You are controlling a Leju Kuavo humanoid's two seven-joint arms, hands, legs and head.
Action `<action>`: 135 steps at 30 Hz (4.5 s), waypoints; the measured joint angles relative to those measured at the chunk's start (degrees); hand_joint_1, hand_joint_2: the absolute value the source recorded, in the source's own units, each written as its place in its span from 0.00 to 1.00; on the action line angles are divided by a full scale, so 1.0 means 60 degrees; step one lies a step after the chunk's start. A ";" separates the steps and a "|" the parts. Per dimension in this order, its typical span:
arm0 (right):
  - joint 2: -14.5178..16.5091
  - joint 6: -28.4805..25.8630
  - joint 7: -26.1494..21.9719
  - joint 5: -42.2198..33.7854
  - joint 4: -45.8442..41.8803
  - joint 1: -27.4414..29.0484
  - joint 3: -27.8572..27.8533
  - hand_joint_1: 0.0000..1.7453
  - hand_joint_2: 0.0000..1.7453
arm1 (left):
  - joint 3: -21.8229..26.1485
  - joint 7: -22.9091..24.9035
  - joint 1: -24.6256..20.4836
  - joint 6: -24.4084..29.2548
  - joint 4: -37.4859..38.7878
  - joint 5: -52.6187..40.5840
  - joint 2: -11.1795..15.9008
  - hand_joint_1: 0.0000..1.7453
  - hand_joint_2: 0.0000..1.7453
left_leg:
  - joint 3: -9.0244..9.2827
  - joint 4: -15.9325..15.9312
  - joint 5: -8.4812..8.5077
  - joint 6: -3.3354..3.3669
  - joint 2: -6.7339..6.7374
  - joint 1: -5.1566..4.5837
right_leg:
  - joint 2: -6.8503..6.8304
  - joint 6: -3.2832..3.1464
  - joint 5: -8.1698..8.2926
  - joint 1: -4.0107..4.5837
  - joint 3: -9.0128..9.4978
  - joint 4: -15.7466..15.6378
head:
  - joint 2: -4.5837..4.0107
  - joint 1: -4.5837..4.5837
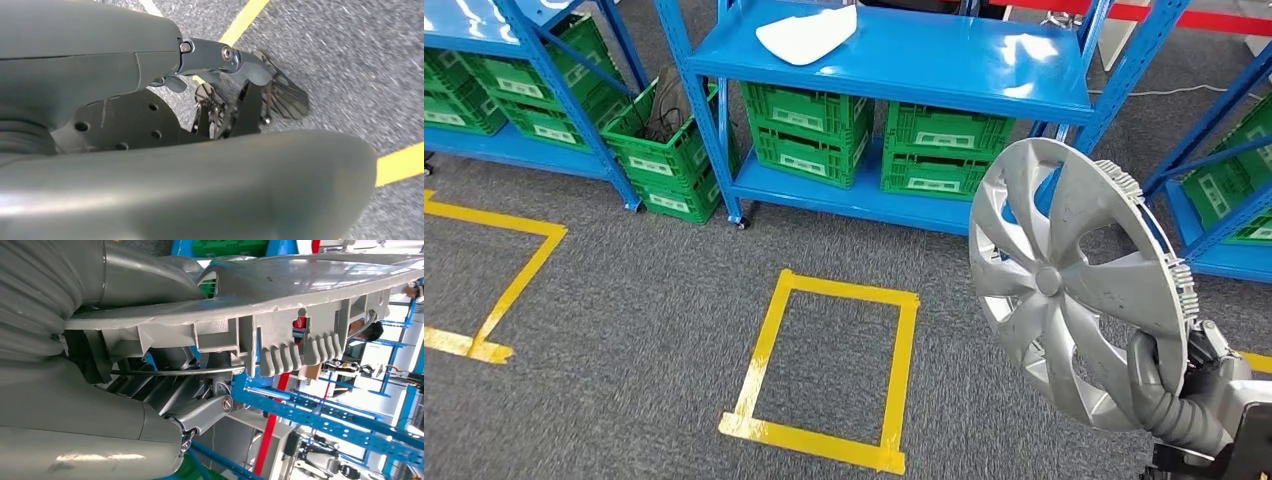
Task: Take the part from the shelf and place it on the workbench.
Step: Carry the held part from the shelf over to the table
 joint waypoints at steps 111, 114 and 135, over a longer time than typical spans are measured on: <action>0.0727 0.0457 0.0862 0.0745 0.1127 -0.2597 0.1950 1.00 1.00 | -0.0364 0.0544 0.0112 0.0124 0.0001 -0.0362 0.0629 0.00 0.00 | 0.0176 0.0322 -0.0328 -0.0426 0.0544 0.0136 | -0.1091 -0.0428 0.0378 0.0319 0.0277 -0.1226 | 0.0000 -0.0012; 0.0709 0.0535 0.0759 0.0653 0.1138 -0.2692 0.1958 1.00 1.00 | -0.0329 0.0394 0.0139 0.0141 0.0005 -0.0171 0.0662 0.00 0.00 | 0.0128 0.0295 -0.0226 -0.0209 0.0194 0.0126 | -0.1137 -0.0250 0.0296 0.0238 0.0233 -0.1125 | 0.0000 0.0066; 0.1312 0.0415 0.0315 0.0424 0.2528 -0.4583 0.2520 1.00 1.00 | 0.0178 0.0322 0.0147 -0.0136 0.0003 0.0428 0.0926 0.00 0.00 | -0.1455 0.2556 -0.0924 -0.0485 -0.0097 0.0141 | -0.0306 -0.0791 0.0703 0.0313 0.0298 -0.1620 | 0.0000 0.0129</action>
